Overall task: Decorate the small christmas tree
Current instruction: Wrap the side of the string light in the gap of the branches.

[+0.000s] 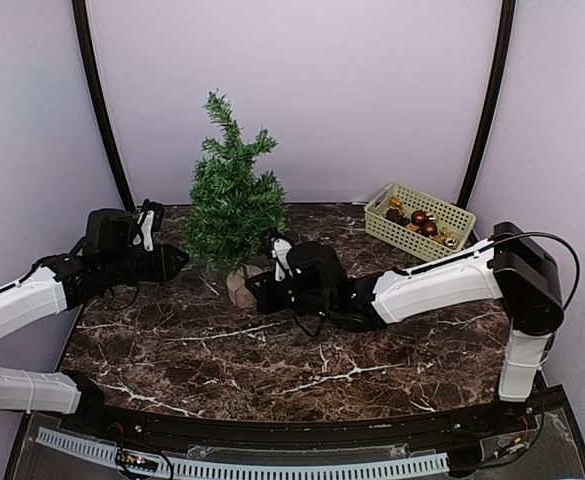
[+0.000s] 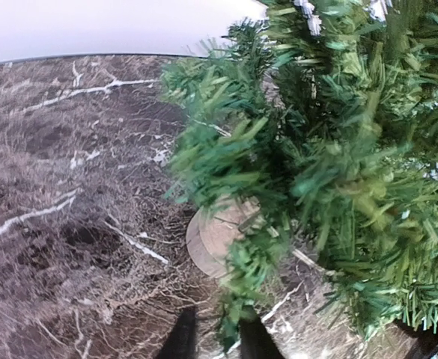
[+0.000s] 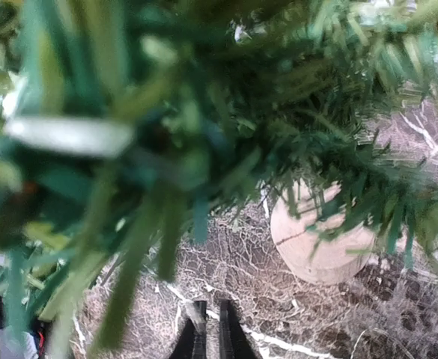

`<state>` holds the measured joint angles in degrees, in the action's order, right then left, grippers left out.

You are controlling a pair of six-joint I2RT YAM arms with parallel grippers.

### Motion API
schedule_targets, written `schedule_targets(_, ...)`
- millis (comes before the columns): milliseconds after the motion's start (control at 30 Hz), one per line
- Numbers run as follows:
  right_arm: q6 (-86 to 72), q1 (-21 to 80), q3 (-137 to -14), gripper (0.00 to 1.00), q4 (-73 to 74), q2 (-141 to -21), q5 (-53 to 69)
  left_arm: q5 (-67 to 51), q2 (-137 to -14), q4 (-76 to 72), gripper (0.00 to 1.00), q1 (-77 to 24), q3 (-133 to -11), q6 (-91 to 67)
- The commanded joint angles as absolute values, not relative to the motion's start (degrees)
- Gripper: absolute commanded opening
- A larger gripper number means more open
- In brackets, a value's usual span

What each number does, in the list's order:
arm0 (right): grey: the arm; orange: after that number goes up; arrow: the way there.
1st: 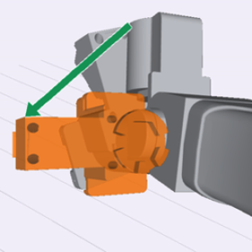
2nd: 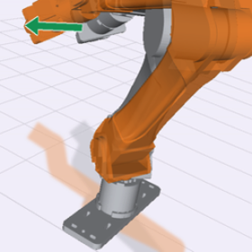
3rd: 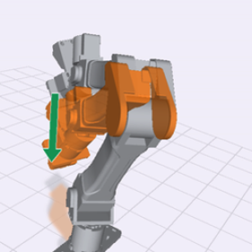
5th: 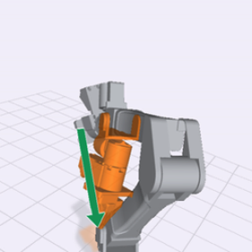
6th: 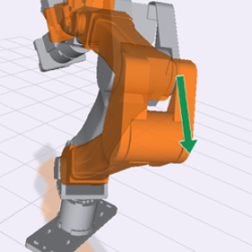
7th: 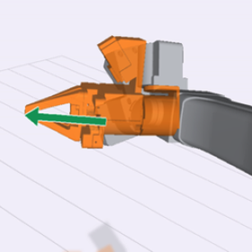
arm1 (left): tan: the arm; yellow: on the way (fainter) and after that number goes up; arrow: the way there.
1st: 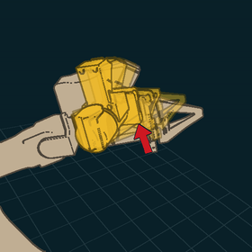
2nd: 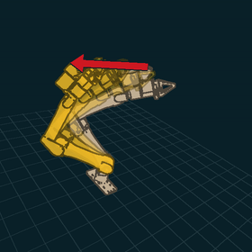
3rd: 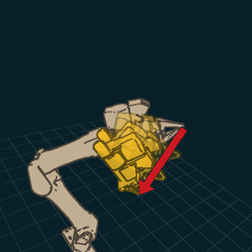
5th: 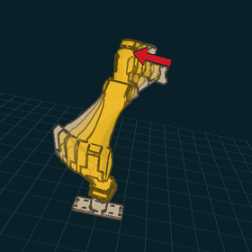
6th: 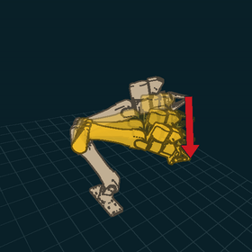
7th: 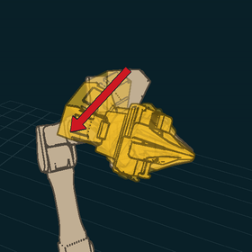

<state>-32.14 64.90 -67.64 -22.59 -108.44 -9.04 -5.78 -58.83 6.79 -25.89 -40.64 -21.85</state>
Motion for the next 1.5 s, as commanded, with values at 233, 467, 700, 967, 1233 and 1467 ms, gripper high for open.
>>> schedule_targets(233,-30.8,65.5,-57.1,0.56,-22.3,-97.2,-5.2,-5.6,-46.5,14.5,0.60,-25.6,-38.3,-22.2)
schedule_targets(467,-33.3,64.7,-47.1,0.81,-10.8,-82.4,-13.0,-8.8,-40.3,20.0,0.68,-25.7,-37.0,-25.5)
schedule_targets(700,-40.4,56.9,-40.1,0.81,-0.8,-76.9,-13.9,-11.0,-37.6,13.8,0.68,-30.5,-32.5,-34.8)
schedule_targets(967,-41.3,52.8,-39.0,0.77,8.8,-77.2,-19.1,0.2,-42.8,7.6,0.69,-45.3,-33.8,-40.0)
schedule_targets(1233,-44.6,49.5,-38.4,0.77,6.7,-81.1,-19.3,3.5,-48.2,1.9,0.69,-49.4,-35.6,-40.1)
schedule_targets(1467,-43.4,49.1,-41.7,0.74,0.3,-88.0,-19.4,1.5,-50.9,-0.6,0.76,-51.0,-37.7,-40.0)
